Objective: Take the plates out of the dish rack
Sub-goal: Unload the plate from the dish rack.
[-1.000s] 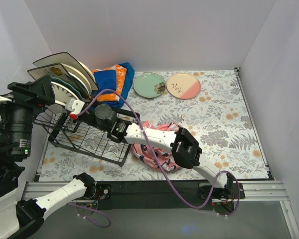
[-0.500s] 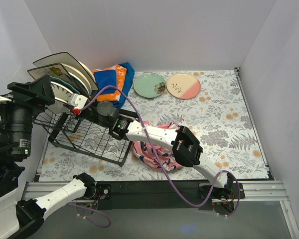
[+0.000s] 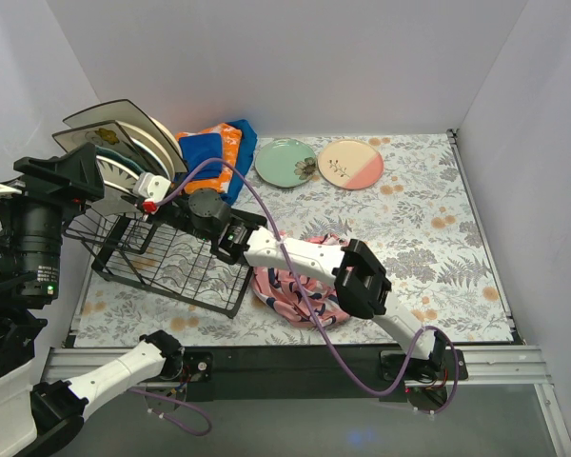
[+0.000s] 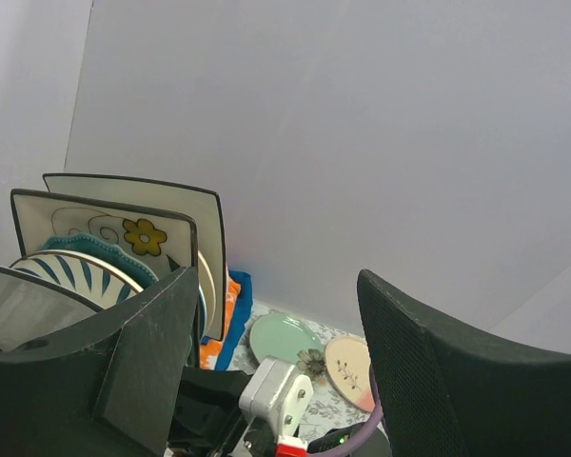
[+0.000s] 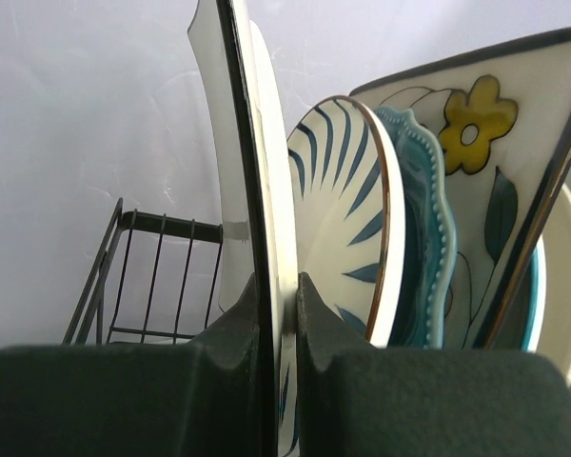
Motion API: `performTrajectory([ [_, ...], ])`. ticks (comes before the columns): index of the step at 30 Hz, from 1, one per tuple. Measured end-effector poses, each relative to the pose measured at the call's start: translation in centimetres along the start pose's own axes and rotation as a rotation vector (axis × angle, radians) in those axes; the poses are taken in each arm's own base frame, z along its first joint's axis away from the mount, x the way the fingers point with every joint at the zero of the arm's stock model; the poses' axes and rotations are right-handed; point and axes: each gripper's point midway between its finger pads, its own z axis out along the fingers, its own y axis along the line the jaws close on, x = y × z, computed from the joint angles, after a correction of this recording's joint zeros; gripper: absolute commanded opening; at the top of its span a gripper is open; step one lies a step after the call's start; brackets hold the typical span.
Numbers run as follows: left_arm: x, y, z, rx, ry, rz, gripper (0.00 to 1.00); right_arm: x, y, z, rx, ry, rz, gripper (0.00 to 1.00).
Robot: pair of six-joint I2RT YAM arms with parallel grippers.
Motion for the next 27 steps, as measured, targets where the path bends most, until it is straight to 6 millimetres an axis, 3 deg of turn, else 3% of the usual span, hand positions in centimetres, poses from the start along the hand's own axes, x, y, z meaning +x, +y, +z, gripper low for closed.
performTrajectory([
  [7, 0.0, 0.1, 0.0, -0.003, -0.001, 0.006, 0.66, -1.1, -0.3, -0.1, -0.003, -0.018, 0.001, 0.01],
  [18, -0.9, 0.0, -0.2, 0.003, -0.017, -0.007, 0.66, -0.9, -0.3, -0.8, -0.004, -0.002, 0.007, 0.01],
  [27, -2.0, -0.1, -0.6, 0.017, -0.034, -0.024, 0.66, -3.8, -0.4, -1.6, -0.029, -0.039, 0.024, 0.01],
])
